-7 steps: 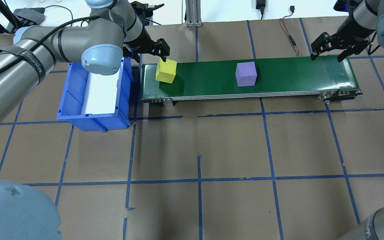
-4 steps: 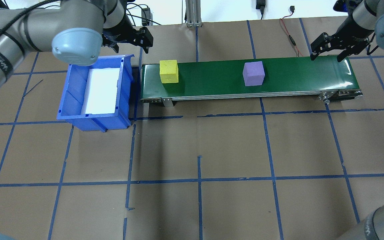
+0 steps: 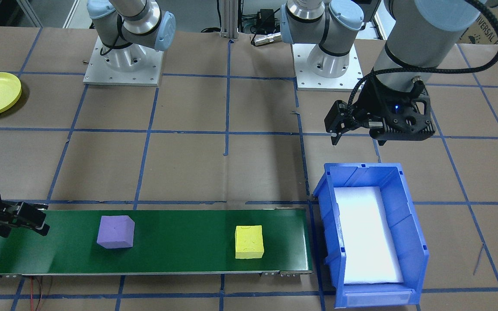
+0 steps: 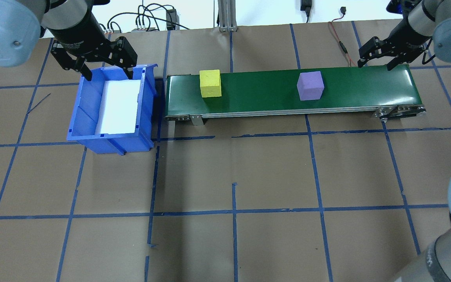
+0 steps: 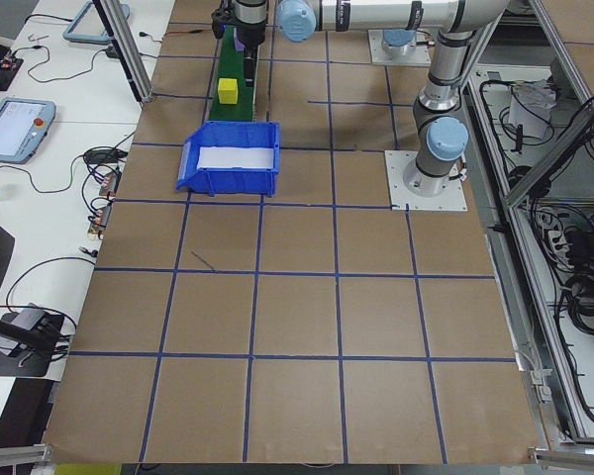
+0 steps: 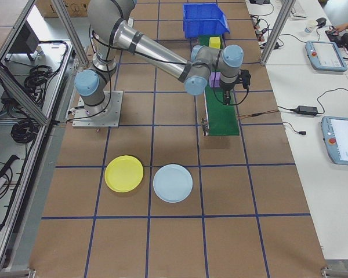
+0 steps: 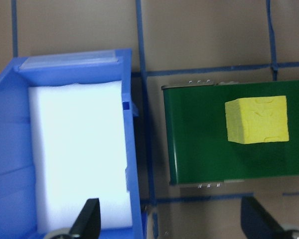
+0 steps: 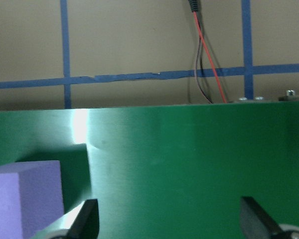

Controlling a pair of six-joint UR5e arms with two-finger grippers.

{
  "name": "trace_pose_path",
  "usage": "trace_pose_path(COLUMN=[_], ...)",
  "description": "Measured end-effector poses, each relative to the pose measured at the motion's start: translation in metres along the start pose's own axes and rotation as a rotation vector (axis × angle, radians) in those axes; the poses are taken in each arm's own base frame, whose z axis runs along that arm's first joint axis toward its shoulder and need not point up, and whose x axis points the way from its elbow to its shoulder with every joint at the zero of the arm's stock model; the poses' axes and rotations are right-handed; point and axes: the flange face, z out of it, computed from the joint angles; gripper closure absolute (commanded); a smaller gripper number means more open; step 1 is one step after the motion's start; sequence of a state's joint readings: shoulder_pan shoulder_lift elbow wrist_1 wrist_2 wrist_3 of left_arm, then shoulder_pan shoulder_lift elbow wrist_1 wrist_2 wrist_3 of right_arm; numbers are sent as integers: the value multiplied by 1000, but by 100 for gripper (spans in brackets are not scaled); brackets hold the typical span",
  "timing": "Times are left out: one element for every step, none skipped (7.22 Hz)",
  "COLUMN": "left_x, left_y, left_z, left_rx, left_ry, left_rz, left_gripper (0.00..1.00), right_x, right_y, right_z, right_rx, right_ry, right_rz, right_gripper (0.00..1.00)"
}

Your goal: Move block left to right into plate

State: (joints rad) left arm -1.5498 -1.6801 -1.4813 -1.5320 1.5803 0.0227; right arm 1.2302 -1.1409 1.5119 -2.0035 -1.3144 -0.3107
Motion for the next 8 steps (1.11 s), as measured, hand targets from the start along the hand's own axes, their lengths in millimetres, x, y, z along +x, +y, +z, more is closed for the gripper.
trace_pose_path(left_x=[0,-1,-1,-1,-1,-2,-2,-2], left_y=[6,10,12,12,12,12,11,10], left_z=[2,6,7,7,6,5,4,4], left_rx=[-21,-35,-38,-36,-32,-28,-21,-14], left_ry=[0,1,0,0,0,0,1,1], left_rz=[-5,-7,-7,-7,-7,-7,-5,-1], left_gripper=[0,0,0,0,0,0,0,0], right_x=[-4,-6,-9,-12,-13,-13,-13,-14], right_y=[-2,-3,-3,-2,0,3,6,7], right_z=[2,1,0,1,6,14,18,20], right_rx=[16,28,35,35,33,33,33,35], right_ry=[-46,-65,-74,-80,-83,-85,-87,-87], right_rz=[-1,1,3,5,7,9,15,19], right_gripper=[0,0,0,0,0,0,0,0])
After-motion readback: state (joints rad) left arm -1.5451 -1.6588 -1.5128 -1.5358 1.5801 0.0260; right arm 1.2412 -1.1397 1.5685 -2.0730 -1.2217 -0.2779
